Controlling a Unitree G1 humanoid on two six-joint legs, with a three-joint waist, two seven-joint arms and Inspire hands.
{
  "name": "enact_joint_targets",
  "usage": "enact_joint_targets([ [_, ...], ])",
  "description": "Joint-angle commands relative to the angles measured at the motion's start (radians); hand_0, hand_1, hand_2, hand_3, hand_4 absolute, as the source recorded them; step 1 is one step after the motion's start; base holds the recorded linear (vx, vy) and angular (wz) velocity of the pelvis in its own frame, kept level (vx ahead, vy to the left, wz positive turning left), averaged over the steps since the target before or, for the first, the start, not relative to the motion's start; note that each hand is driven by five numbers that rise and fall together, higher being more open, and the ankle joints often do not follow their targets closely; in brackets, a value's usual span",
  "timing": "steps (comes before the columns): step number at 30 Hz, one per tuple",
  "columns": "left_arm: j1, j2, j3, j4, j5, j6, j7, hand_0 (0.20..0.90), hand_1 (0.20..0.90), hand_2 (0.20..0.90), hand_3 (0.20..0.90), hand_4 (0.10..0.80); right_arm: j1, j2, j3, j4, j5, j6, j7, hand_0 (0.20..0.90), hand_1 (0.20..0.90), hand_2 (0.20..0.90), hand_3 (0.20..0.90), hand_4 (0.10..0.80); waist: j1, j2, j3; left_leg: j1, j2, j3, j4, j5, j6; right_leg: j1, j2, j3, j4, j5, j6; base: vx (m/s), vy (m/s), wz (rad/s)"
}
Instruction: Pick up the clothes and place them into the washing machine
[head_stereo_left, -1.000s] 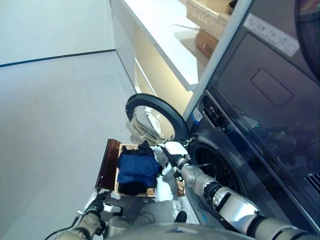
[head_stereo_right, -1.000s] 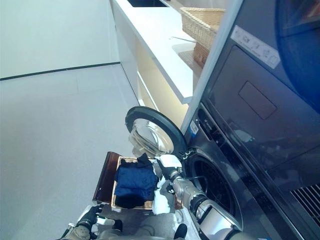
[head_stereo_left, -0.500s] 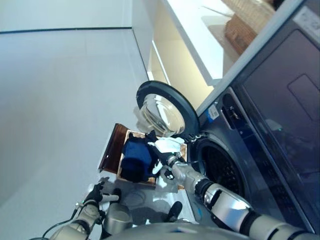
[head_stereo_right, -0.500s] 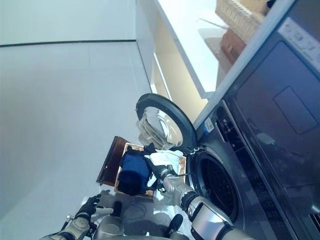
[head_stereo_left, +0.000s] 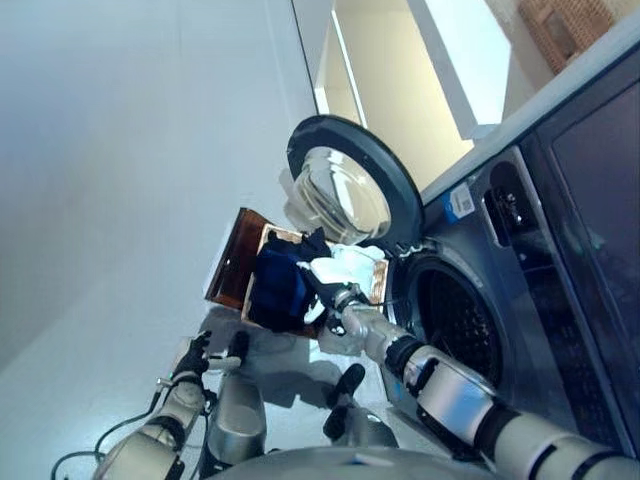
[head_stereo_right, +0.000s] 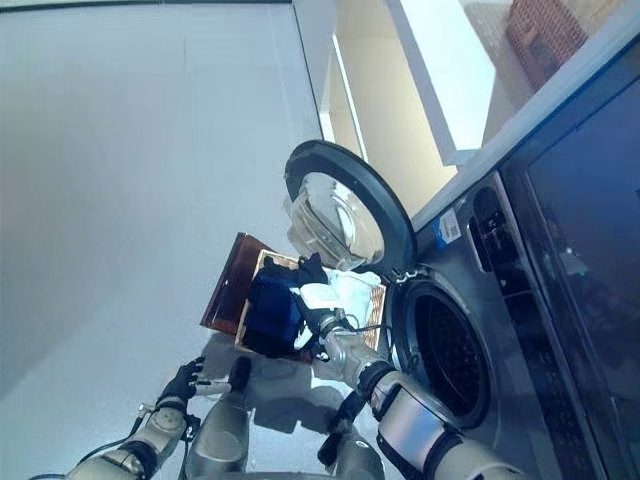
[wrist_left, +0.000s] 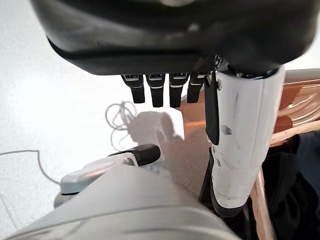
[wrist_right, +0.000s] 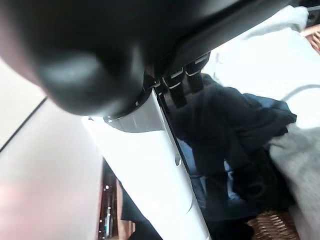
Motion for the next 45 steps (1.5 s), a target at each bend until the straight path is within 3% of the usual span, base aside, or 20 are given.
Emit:
enact_joint_targets([
  [1, -0.043, -0.047, -0.08, -0.016, -0.023, -0.041, 0.039, 0.9, 0.9, 0.9, 0.9, 0.8, -0.152, -0.037, -0.038, -0.013, 0.041, -0.009, -0.085, 0.9, 0.9, 0.9, 0.9, 0.8, 0.042, 0.07, 0.056, -0.065, -0.027, 0.003, -0.065, 0.083, 0.039, -0.016, -0.032, 0.047, 0.143, -0.019, 0.044, -0.134, -0.018, 0.13],
  [7, -0.063, -0.038, -0.084, -0.025, -0.033, -0.042, 0.05, 0.9, 0.9, 0.9, 0.9, 0.8, -0.194, -0.063, -0.058, -0.012, 0.063, -0.01, -0.099, 0.9, 0.9, 0.9, 0.9, 0.8, 0.025, 0.088, 0.07, -0.18, -0.05, -0.022, 0.051, 0.049, 0.053, -0.08, -0.059, 0.037, 0.2, -0.02, 0.039, -0.069, 0.03, 0.15],
  [11, -0.066, -0.031, -0.075, -0.018, -0.04, -0.042, 0.055, 0.9, 0.9, 0.9, 0.9, 0.8, -0.213, -0.066, -0.059, -0.001, 0.071, -0.01, -0.103, 0.9, 0.9, 0.9, 0.9, 0.8, 0.024, 0.095, 0.073, -0.189, -0.047, -0.028, 0.064, 0.022, 0.052, -0.094, -0.058, 0.054, 0.212, -0.031, 0.05, -0.026, 0.044, 0.05],
  [29, -0.06, 0.013, -0.094, -0.107, -0.122, -0.068, 0.073, 0.9, 0.9, 0.9, 0.9, 0.8, -0.426, -0.119, -0.057, 0.083, 0.109, 0.019, -0.151, 0.9, 0.9, 0.9, 0.9, 0.8, 0.048, 0.087, 0.147, -0.29, -0.049, -0.067, 0.016, 0.078, 0.057, -0.202, -0.035, 0.032, 0.207, 0.007, 0.054, -0.032, 0.016, 0.04],
  [45, -0.139, -0.014, -0.122, -0.171, -0.201, -0.088, 0.092, 0.9, 0.9, 0.9, 0.9, 0.8, -0.531, -0.195, -0.023, 0.155, 0.045, 0.061, -0.181, 0.9, 0.9, 0.9, 0.9, 0.8, 0.04, 0.104, 0.182, -0.354, -0.054, -0.075, -0.036, 0.119, 0.06, -0.296, -0.031, 0.031, 0.215, 0.02, 0.056, -0.01, 0.02, -0.02],
])
